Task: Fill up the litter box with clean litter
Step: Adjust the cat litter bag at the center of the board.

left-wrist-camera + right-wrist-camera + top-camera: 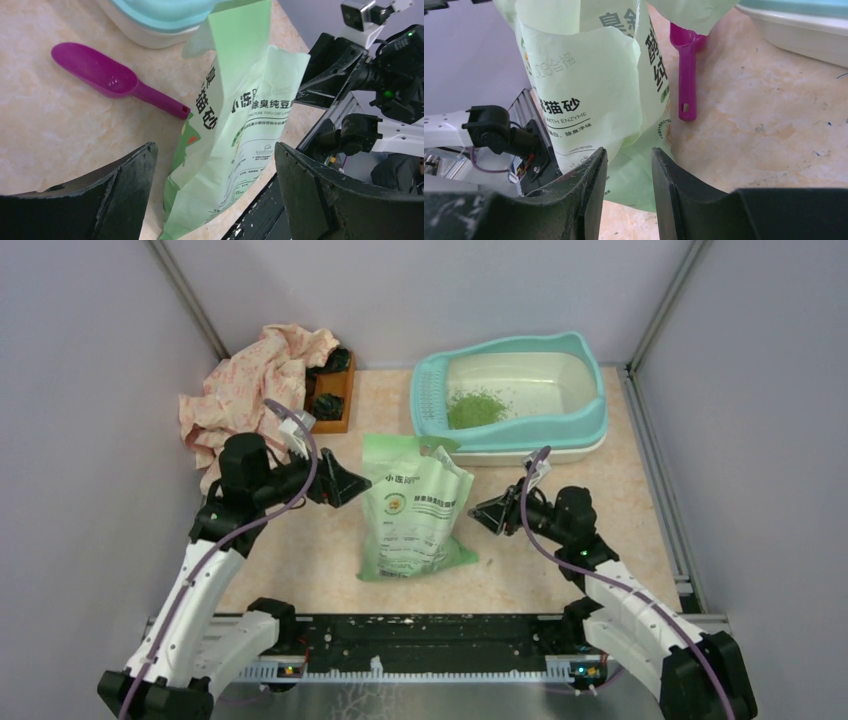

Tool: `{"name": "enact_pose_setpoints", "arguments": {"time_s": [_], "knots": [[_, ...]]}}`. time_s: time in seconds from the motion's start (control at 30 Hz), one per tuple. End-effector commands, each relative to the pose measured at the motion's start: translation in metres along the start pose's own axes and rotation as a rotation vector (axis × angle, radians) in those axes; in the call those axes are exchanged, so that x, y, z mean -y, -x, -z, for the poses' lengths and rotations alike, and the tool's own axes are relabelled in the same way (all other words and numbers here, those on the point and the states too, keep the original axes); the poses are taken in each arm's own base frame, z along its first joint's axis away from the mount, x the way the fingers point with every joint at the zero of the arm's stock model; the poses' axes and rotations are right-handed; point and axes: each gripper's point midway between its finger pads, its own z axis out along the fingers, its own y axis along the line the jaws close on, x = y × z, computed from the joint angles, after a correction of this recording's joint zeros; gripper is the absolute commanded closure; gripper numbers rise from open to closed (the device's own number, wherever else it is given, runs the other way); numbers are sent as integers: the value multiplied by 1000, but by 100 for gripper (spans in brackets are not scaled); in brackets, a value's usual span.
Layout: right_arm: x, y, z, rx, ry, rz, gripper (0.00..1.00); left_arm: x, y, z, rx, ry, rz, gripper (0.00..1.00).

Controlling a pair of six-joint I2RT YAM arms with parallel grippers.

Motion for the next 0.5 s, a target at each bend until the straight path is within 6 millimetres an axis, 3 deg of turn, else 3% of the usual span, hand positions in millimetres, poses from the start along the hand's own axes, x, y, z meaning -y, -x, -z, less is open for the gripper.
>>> {"name": "enact_pose_setpoints", "arguments": {"time_s": [0.0,0.3,0.47], "knots": [[-27,39,-4,85,97,67,61,-6,-1,-9,2,-12,-40,8],[-31,42,-4,79,117,67,61,10,0,-39,-11,-138,0,11],[-34,46,-5,77,126,67,61,21,-21,-59,-84,-185,-6,31]]}}
